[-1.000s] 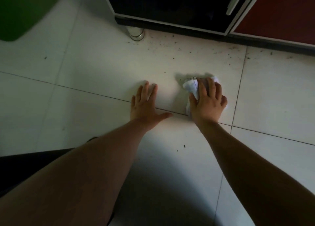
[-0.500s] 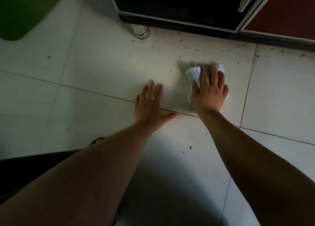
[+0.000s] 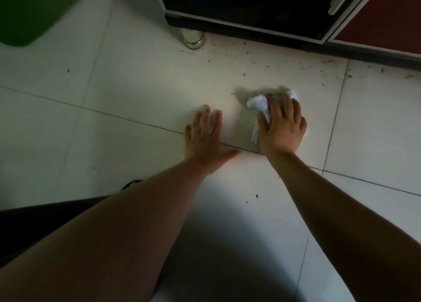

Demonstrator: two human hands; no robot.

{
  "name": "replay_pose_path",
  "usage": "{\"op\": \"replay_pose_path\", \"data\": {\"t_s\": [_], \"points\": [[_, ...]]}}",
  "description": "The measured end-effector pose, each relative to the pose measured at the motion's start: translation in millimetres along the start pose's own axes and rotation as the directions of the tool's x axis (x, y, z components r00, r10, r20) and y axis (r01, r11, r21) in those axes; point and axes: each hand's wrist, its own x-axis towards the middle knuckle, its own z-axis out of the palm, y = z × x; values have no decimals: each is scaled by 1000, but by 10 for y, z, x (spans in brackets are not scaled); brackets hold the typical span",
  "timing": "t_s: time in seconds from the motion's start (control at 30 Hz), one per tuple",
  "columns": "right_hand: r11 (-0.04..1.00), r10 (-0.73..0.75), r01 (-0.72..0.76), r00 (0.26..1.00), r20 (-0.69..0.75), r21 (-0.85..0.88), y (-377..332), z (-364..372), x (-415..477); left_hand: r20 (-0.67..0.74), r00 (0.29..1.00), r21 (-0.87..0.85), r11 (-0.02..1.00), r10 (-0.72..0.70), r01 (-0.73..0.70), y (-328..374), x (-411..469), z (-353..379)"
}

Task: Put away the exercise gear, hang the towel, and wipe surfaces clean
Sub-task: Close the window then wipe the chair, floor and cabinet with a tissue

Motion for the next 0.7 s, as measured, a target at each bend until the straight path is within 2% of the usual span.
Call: {"op": "replay_pose_path", "data": {"t_s": [0.07,0.1,0.2,0.27,0.4,0.47,0.57,0.63,0.7], "points": [[998,65,-65,996,55,-8,-186,30,78,-43,999,-21,1000,19,-20,-42,16,-25],[999,47,-43,993,107,-32,-258,52,73,-74,997,-36,999,32,-34,-92,23,-44],[987,-132,149,964,230,-58,-312,60,-77,-141,986,-40,995,89,-95,-276,38,-75],[978,-192,207,949,248,-38,-202,31,-208,-159,982,-13,995,98,-101,-327,35,-79],[980,-196,197,965,177,10,162,-53,-566,-142,980,-1,990,138,-140,-42,26,-89],[994,-108,107,989,105,17,415,-118,-706,-114,976,-6,982,186,-188,255,40,-65],[986,169,-169,985,-23,8,878,-293,-779,-59,965,-29,965,257,-259,740,28,-27],[911,411,-411,905,-104,29,1231,-458,-785,-3,946,-20,946,325,-325,1022,-7,4],[815,579,-574,801,-155,79,1495,-610,-825,56,921,7,922,385,-386,1238,-42,54]]}}
